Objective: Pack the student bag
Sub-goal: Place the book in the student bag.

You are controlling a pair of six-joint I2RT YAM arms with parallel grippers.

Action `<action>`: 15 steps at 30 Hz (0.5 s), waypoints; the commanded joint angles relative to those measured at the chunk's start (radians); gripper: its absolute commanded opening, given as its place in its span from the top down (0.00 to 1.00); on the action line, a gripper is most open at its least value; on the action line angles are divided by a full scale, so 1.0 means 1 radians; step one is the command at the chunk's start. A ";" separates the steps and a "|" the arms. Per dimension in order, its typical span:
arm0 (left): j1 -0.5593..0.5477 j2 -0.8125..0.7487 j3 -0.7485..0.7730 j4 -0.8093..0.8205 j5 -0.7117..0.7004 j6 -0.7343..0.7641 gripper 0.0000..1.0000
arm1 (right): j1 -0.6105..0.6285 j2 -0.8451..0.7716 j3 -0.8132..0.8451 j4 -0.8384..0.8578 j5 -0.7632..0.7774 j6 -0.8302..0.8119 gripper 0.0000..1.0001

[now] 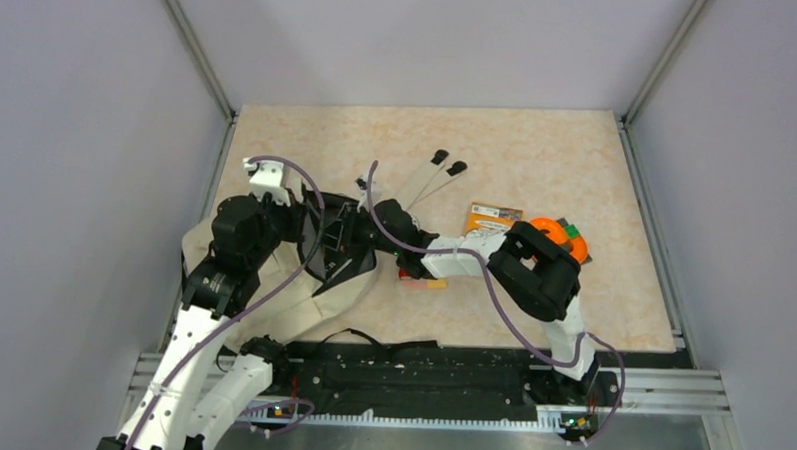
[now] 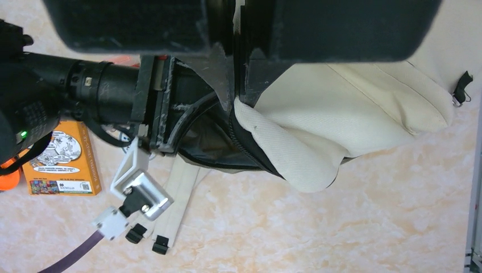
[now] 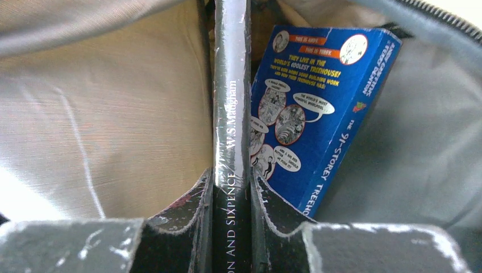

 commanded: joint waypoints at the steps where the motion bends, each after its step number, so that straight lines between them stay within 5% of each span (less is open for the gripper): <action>1: -0.003 -0.027 0.008 0.105 0.055 0.000 1.00 | 0.034 0.040 0.093 0.245 0.057 0.068 1.00; 13: -0.003 -0.031 0.009 0.103 0.034 0.000 1.00 | 0.052 0.254 0.289 0.076 -0.013 0.024 1.00; 15: -0.003 -0.032 0.009 0.102 0.030 -0.001 1.00 | 0.062 0.256 0.296 0.049 0.002 -0.012 0.93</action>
